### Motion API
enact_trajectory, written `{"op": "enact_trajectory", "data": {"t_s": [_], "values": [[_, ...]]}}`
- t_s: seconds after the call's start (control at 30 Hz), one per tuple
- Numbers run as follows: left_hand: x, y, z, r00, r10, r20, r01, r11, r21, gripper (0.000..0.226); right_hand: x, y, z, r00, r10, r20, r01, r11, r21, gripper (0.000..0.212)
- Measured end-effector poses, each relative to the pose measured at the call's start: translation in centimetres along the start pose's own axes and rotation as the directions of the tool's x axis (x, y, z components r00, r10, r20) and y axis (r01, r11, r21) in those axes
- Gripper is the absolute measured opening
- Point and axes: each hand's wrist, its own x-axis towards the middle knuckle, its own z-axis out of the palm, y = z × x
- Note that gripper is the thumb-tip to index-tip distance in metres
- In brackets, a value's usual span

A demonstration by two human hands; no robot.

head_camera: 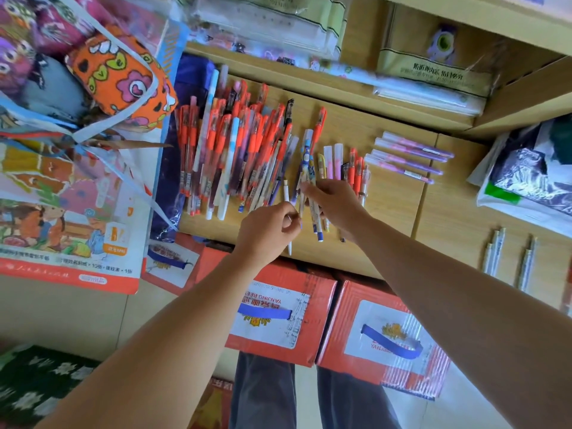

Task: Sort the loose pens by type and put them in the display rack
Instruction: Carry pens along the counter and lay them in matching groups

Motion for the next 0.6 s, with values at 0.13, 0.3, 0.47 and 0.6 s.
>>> {"op": "enact_trajectory", "data": {"t_s": [0.13,0.3,0.47,0.6], "values": [[0.3,-0.1,0.4,0.986,-0.164,-0.027,0.166,0.977,0.135,0.036,-0.4,1.1,-1.1,0.998,0.008,-0.067,-0.006,1.000,0.024,0.033],[1.1,0.8,2.0,0.939,-0.341,-0.039,0.337,0.893,0.299,0.037,-1.5,3.3,-3.6,0.993,0.028,-0.116,-0.027,1.000,0.010,0.036],[0.9,2.0,2.3,0.913,-0.390,-0.115,0.407,0.888,0.216,0.030,-2.8,6.2,-6.4,0.983,0.005,-0.186,-0.009,1.000,-0.020,0.037],[0.2,3.9,2.3,0.913,-0.281,-0.295,0.341,0.923,0.178,0.018,-4.1,9.2,-9.7,0.947,0.033,-0.320,-0.032,0.999,0.008,0.039]]}}
